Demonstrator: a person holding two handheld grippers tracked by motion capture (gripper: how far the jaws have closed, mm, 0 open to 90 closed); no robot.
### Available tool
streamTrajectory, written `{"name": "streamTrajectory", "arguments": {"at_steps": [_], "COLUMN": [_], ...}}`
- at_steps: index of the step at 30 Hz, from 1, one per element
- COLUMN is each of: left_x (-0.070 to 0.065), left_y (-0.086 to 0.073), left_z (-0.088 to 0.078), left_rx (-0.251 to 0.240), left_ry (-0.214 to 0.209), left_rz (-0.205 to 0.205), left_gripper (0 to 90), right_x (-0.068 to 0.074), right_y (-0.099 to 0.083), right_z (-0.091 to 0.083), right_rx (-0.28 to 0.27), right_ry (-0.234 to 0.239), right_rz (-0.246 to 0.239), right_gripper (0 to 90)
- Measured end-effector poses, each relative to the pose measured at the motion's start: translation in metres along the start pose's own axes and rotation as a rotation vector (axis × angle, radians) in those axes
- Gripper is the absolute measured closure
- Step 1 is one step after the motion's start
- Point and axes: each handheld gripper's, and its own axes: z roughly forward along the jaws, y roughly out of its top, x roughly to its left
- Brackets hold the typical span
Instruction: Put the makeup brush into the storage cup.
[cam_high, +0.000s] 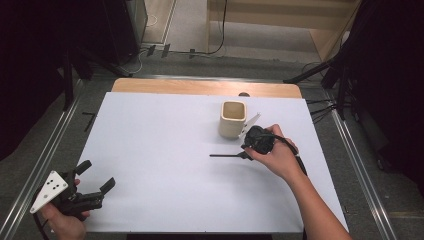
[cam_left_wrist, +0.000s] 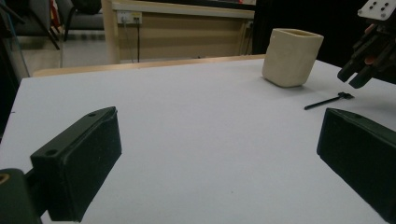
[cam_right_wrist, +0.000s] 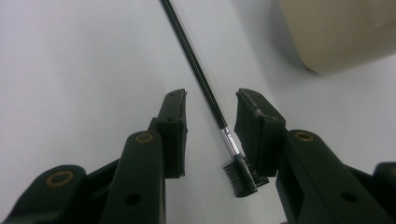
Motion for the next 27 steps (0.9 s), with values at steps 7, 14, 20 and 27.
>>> {"name": "streamTrajectory", "arguments": {"at_steps": [7,14,20,27], "left_x": [0.000,0.000,-0.003,-0.003], "left_y": [0.000,0.000,0.000,0.000], "left_z": [0.000,0.000,0.001,0.002], "left_rx": [0.002,0.001,0.008,0.011], "left_ry": [-0.001,-0.002,0.001,-0.004], "left_rz": [0.003,0.002,0.019,0.018], "left_gripper": [0.5,0.5,0.5,0.5], "right_x": [-0.001,-0.003,-0.007,-0.014], "right_y": [0.008,0.013,0.018,0.016], "right_z": [0.011,0.022,0.030,0.035], "right_rx": [0.058,0.113,0.150,0.162], "right_ry": [0.001,0.016,0.022,0.056], "right_rz": [-0.037,-0.065,-0.041,0.017], "right_gripper": [66.4,69.8,70.3,87.0]}}
